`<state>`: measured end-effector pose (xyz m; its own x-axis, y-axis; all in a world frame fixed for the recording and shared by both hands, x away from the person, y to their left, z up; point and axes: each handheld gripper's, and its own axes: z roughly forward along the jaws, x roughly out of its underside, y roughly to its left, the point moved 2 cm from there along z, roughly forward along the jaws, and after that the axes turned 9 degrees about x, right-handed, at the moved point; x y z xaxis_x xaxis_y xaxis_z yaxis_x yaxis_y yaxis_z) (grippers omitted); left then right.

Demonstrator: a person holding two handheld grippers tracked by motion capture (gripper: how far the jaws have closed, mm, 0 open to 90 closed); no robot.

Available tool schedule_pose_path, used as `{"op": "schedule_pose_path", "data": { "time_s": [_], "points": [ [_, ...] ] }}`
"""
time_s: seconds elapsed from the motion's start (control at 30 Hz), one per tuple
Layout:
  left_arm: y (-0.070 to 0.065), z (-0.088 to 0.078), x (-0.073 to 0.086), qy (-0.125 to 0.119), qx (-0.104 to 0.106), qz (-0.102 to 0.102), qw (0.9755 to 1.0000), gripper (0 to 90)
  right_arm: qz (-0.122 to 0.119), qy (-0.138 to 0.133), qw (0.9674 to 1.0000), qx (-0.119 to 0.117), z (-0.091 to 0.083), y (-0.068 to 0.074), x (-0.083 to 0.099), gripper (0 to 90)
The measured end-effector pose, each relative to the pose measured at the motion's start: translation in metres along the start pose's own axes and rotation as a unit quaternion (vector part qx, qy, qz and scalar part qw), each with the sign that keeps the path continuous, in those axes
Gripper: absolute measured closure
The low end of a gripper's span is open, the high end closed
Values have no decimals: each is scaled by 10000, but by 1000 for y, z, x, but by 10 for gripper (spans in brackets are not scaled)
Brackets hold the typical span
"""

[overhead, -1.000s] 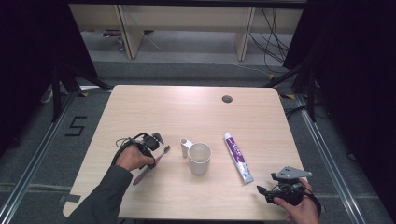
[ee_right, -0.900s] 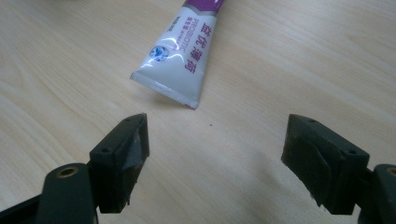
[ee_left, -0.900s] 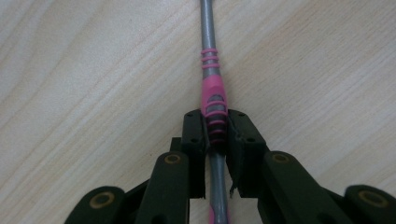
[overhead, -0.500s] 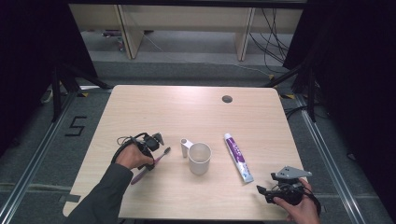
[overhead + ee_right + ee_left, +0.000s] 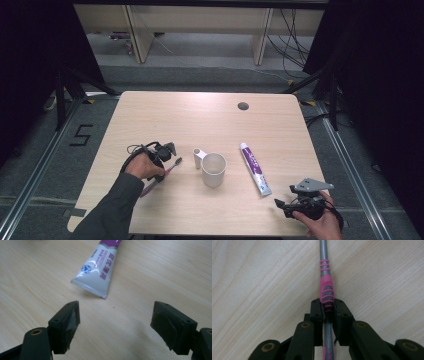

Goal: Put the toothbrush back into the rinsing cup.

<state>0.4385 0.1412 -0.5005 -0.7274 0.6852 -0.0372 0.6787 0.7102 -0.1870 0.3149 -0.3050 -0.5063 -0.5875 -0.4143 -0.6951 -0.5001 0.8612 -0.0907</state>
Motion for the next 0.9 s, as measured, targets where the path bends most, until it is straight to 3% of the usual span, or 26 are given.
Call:
{"op": "schedule_pose_path", "data": {
  "time_s": [0.1, 0.13, 0.17, 0.43, 0.5, 0.77, 0.8, 0.87, 0.9],
  "points": [
    [0, 0, 0, 2, -30, 33, 10000, 790, 57, 56, 10000, -43, -1, 1, 0, 236],
    [-1, 0, 1, 16, 0, 26, 10000, 790, -138, -49, 9999, 50, 1, -2, 0, 236],
    [-1, 0, 1, 11, 2, 29, 10000, 790, 70, 67, 10000, -3, 0, 1, 1, 236],
    [0, -3, 4, -131, 64, 163, 9998, 793, -15, 11, 10000, -34, 0, 0, 1, 236],
    [0, -8, 5, -320, 106, 130, 9993, 793, 15, -12, 10000, -18, 1, -1, 0, 237],
    [0, -21, 10, -605, 175, 182, 9978, 794, -70, -60, 10000, 6, 1, -3, 0, 237],
    [0, -25, 11, -752, 173, 185, 9969, 794, -7, -34, 10000, 13, 0, -2, 0, 237],
    [1, -27, 11, -773, 172, 282, 9965, 794, 78, 14, 10000, -20, 0, -1, 0, 237],
    [1, -32, 12, -943, 155, 321, 9949, 794, 55, -15, 10000, -4, 0, -1, 0, 237]
  ]
}}
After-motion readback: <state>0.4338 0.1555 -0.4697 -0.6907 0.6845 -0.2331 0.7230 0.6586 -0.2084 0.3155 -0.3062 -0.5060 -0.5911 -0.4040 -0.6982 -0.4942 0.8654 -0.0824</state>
